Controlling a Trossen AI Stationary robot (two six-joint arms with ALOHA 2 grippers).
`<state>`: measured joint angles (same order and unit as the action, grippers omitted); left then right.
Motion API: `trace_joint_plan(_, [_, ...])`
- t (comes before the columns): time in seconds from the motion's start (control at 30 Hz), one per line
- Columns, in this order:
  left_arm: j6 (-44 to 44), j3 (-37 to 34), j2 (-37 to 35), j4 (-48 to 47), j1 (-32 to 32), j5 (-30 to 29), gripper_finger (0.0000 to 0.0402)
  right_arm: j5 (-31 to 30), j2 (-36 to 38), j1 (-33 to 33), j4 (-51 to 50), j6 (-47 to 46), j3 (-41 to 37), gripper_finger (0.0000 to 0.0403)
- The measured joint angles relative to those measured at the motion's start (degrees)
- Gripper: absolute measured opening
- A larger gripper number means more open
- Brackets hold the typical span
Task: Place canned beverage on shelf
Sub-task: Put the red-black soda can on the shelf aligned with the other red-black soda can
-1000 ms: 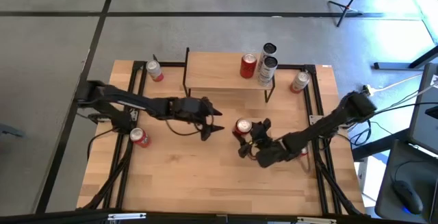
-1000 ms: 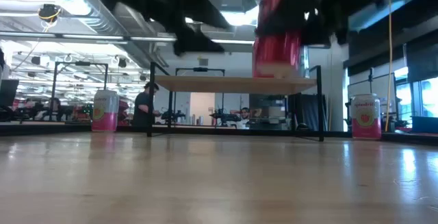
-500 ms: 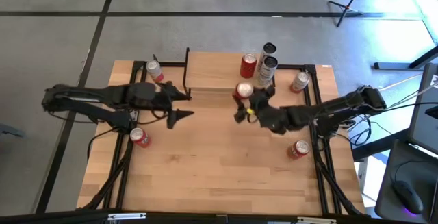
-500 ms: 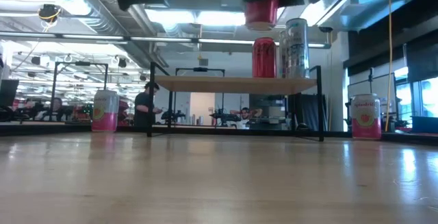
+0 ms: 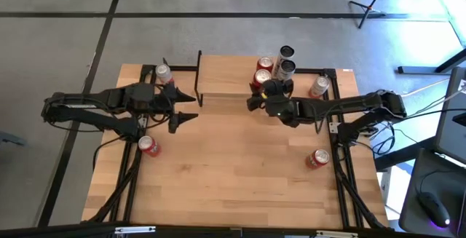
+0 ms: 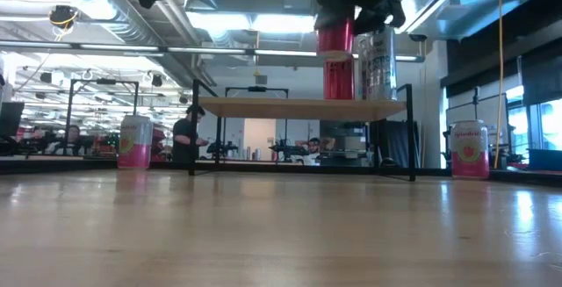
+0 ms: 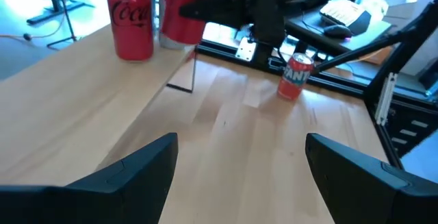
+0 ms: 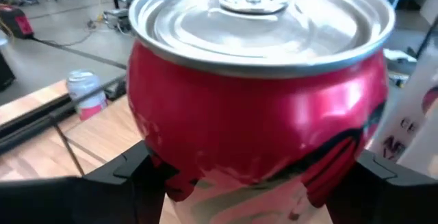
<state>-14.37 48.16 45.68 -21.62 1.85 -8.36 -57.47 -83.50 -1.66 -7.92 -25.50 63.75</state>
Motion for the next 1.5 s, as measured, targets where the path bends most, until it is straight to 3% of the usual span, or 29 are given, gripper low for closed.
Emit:
trace_joint_plan(0.8, [1.78,-0.02,0.03,-0.4,0.0,0.54,0.0318,4.47,-6.56,8.23,-8.67,-11.82,-0.07,0.0281])
trace_joint_plan(1.5, [2.69,-0.02,0.03,-0.21,0.0,1.55,0.0318,5.37,-7.84,9.19,-8.76,-13.19,-0.07,0.0349])
